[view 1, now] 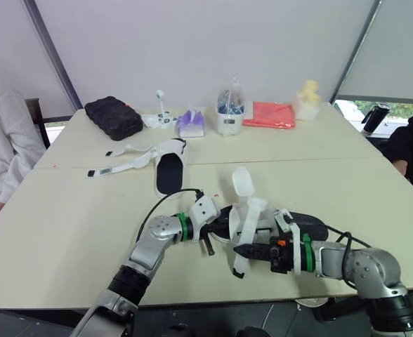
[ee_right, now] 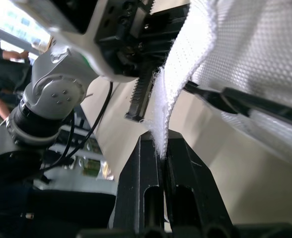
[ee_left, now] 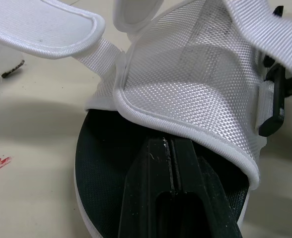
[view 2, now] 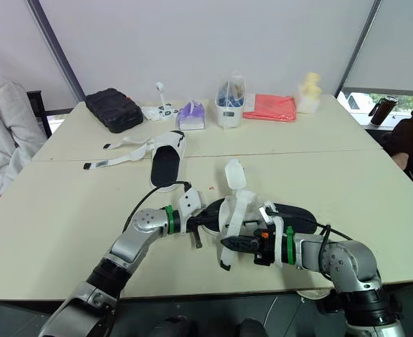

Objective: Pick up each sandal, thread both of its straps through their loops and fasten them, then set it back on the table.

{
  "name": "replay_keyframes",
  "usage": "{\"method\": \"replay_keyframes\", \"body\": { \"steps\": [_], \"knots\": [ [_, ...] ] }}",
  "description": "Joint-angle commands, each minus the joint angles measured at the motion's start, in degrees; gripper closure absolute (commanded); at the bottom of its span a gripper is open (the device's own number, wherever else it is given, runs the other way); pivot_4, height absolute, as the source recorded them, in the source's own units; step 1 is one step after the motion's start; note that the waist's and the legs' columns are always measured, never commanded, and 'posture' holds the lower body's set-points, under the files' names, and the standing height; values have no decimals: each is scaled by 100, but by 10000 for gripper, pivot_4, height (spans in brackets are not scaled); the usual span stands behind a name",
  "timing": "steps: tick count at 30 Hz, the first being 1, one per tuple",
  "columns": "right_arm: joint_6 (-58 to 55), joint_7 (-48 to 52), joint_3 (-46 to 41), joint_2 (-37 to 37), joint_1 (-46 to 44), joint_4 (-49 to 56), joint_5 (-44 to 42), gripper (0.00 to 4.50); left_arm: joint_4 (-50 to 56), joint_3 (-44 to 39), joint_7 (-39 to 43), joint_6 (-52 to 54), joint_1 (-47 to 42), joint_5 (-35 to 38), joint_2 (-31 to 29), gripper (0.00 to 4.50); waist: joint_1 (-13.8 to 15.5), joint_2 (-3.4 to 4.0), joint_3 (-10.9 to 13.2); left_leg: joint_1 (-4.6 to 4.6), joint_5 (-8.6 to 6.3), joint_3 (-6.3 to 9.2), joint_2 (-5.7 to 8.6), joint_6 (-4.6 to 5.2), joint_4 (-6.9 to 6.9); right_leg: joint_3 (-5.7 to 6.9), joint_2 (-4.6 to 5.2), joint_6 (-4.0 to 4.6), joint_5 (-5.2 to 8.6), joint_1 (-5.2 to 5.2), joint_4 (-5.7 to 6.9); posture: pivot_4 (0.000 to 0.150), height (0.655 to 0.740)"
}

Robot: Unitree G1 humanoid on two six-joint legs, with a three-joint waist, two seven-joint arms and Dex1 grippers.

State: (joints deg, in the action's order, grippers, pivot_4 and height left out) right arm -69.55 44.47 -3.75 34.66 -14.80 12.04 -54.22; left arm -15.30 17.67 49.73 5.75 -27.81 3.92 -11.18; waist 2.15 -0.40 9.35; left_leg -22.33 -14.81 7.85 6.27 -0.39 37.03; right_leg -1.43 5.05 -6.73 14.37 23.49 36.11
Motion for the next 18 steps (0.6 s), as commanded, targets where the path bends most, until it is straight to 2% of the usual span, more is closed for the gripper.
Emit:
{"method": "replay_keyframes", "body": {
  "steps": [1,7,18],
  "knots": [
    [-136,422,-252,415,-571,163,-316,44798,-11,45,-14,-3,36,-53,-26,45000,1,0,0,0,0,1,-1,0,0,0,-1,0,0,-1,-1,1500,7400],
    [-144,1195,-30,1030,-1739,-669,-122,44798,-50,50,9,-24,33,-69,-62,45000,3,-1,1,-1,-1,-1,-3,1,-1,2,-2,0,0,-1,-3,1500,7400],
    [503,2207,725,1115,-2768,-2592,971,44798,-48,108,-36,-72,79,-125,-17,45000,6,-1,1,-6,-2,-1,-1,3,-2,2,2,1,-1,5,-4,1500,7400]
  ]
}}
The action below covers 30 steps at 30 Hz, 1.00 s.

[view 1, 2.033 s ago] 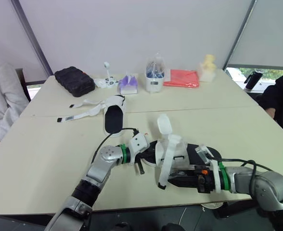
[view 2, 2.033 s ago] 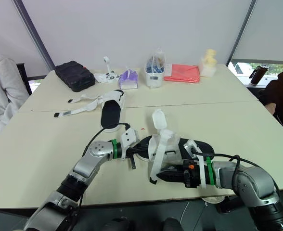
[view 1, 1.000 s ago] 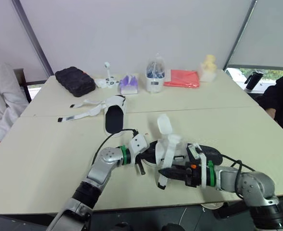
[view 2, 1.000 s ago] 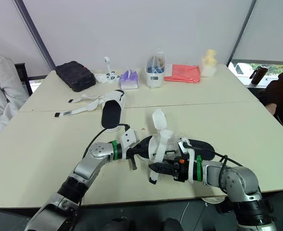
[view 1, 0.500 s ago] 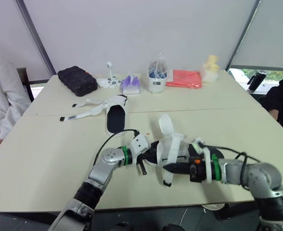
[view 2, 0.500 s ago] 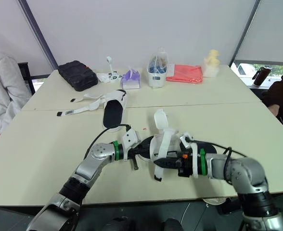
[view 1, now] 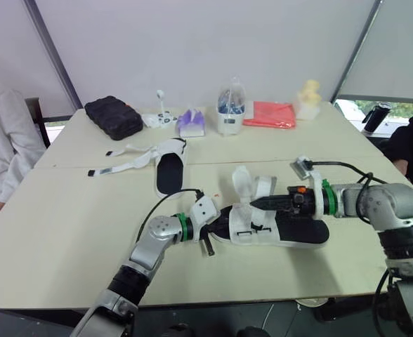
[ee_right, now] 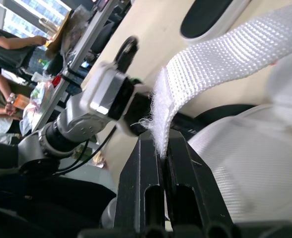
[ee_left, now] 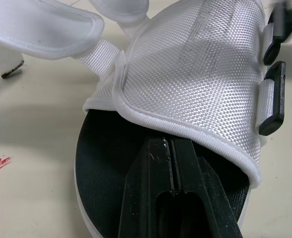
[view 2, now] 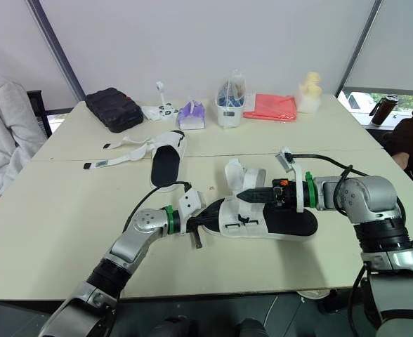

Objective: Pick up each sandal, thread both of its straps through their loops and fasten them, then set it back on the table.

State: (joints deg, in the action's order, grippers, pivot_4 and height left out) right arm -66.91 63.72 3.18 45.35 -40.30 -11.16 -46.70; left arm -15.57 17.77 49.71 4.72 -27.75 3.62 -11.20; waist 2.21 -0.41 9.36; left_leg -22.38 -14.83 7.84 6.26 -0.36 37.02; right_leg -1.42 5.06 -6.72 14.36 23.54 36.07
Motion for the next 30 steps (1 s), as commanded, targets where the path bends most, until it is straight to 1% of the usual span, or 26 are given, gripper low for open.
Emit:
{"method": "replay_keyframes", "body": {
  "steps": [1,7,12,16,20,23,30],
  "knots": [
    [278,357,53,38,-266,-373,283,44798,-15,97,-36,31,82,-97,-16,45000,0,0,0,0,0,0,1,0,0,0,1,0,0,1,0,1500,7400],
    [327,800,197,101,-354,-700,581,44798,-10,76,-43,34,106,-111,-42,45000,-1,0,0,0,0,0,1,-1,0,-1,1,0,0,1,0,1500,7400],
    [300,1088,397,171,-265,-721,775,44798,-9,70,-50,37,122,-121,-46,45000,-1,1,-1,-1,-1,0,1,-1,0,-1,1,0,0,2,0,1500,7400],
    [278,1194,486,141,-232,-767,918,44798,-4,75,-57,44,132,-124,-40,45000,-1,1,-1,-1,-1,0,0,-1,-1,-1,1,0,0,2,0,1500,7400],
    [595,1150,741,120,-228,-973,1374,44798,-17,81,-64,41,137,-129,-29,45000,-1,2,-1,0,-1,0,0,-2,-1,-1,1,0,0,2,0,1500,7400],
    [931,1275,849,127,-127,-866,1601,44798,-32,70,-65,43,125,-127,-31,45000,-1,2,-1,0,-1,0,0,-2,-2,0,1,0,0,4,0,1500,7400],
    [1145,1401,688,65,24,-483,1580,44798,-17,87,-49,76,142,-125,-35,45000,-1,2,-1,-1,-4,1,0,-5,-2,0,0,0,0,4,0,1500,7400]
  ]
}}
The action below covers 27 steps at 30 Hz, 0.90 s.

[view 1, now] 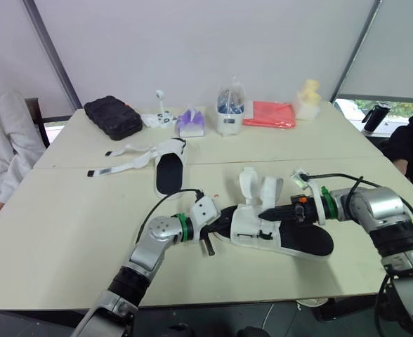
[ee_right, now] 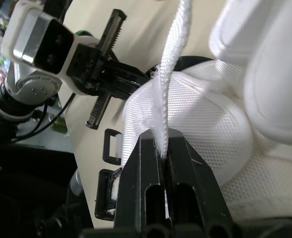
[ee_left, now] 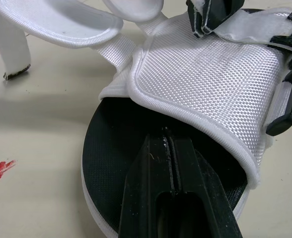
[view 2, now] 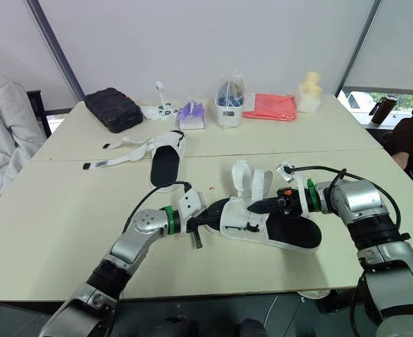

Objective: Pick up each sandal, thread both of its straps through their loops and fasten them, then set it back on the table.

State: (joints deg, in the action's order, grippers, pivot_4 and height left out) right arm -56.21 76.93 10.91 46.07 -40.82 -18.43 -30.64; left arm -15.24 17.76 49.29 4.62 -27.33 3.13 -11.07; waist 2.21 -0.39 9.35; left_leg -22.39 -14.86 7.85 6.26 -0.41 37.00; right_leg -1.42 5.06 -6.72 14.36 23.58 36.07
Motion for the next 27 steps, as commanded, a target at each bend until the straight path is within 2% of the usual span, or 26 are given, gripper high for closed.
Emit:
{"method": "replay_keyframes", "body": {
  "steps": [1,8,15,18,22,27],
  "knots": [
    [63,78,-119,2,93,317,-45,44798,-47,94,5,91,102,-72,-47,45000,-1,0,0,0,0,0,0,0,0,0,0,0,0,0,0,1500,7400],
    [106,177,-295,123,272,959,-208,44798,-41,170,135,136,81,-39,-5,45000,1,0,0,0,0,0,0,0,-1,0,0,0,0,0,0,1500,7400],
    [356,71,-184,222,728,1528,-1,44798,-106,240,193,127,20,-51,78,45000,13,0,0,-1,-3,0,1,2,2,0,2,0,0,-2,-2,1500,7400],
    [403,-124,-428,201,790,1461,-9,35558,-150,245,214,109,-3,-47,89,45000,14,0,0,-1,-3,0,1,2,2,1,2,0,0,-3,-3,1500,7400],
    [537,-634,-1095,404,1052,1442,32,15486,-185,283,373,93,-26,-8,87,45000,23,0,0,-1,-3,0,5,2,5,0,5,0,0,-5,-3,1500,7400],
    [147,-890,-2107,771,2241,2239,-435,15486,-221,311,541,81,-64,34,125,45000,85,0,0,-2,-6,3,7,7,2,3,8,0,0,-6,-9,1500,7400]
  ]
}}
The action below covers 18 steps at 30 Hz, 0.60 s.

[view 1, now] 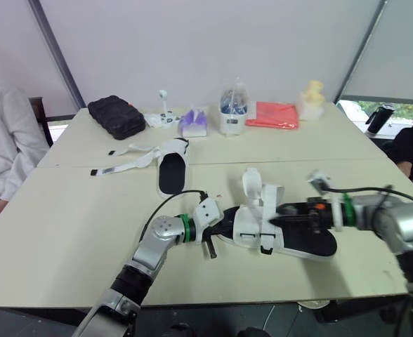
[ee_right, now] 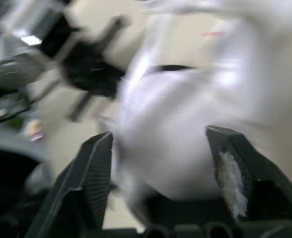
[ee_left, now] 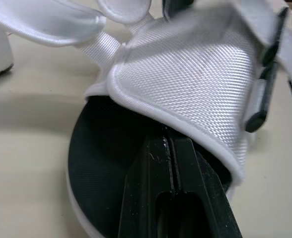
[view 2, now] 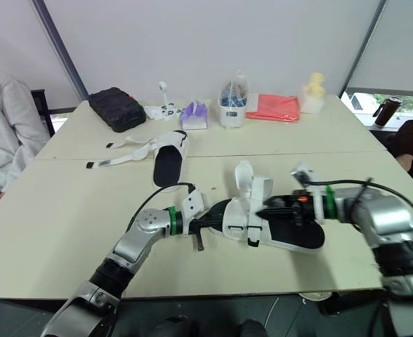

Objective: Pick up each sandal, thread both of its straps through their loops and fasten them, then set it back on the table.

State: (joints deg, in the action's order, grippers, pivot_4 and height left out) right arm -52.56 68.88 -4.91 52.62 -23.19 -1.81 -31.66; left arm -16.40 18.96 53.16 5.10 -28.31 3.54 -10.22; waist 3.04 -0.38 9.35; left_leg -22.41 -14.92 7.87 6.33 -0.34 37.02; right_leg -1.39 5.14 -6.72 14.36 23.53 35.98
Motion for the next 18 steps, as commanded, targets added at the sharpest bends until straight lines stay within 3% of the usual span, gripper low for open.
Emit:
{"method": "replay_keyframes", "body": {
  "steps": [1,3,8,18],
  "knots": [
    [-366,-108,-726,149,856,889,-496,15486,-144,194,150,16,9,-19,58,45000,11,0,0,-1,-1,0,-1,1,-1,0,0,0,0,1,-1,1500,7400],
    [-602,-241,-999,113,1464,1438,-750,15486,-219,201,166,-23,-37,-31,82,45000,14,3,-2,-2,-1,0,-6,1,-2,0,-3,0,0,2,0,1500,7400],
    [-777,-753,-1019,-227,2028,2056,-1028,15486,-292,247,256,-62,-65,-24,118,45000,-18,4,-2,2,-1,-6,-5,2,14,-3,-2,-1,0,-10,-1,1500,7400],
    [-711,-1402,-613,-803,1689,1802,-1040,15486,-359,239,248,-91,-86,-70,184,45000,-38,2,-2,3,0,-4,-2,3,14,-1,-3,-8,-4,-14,-4,1500,7400]
  ]
}}
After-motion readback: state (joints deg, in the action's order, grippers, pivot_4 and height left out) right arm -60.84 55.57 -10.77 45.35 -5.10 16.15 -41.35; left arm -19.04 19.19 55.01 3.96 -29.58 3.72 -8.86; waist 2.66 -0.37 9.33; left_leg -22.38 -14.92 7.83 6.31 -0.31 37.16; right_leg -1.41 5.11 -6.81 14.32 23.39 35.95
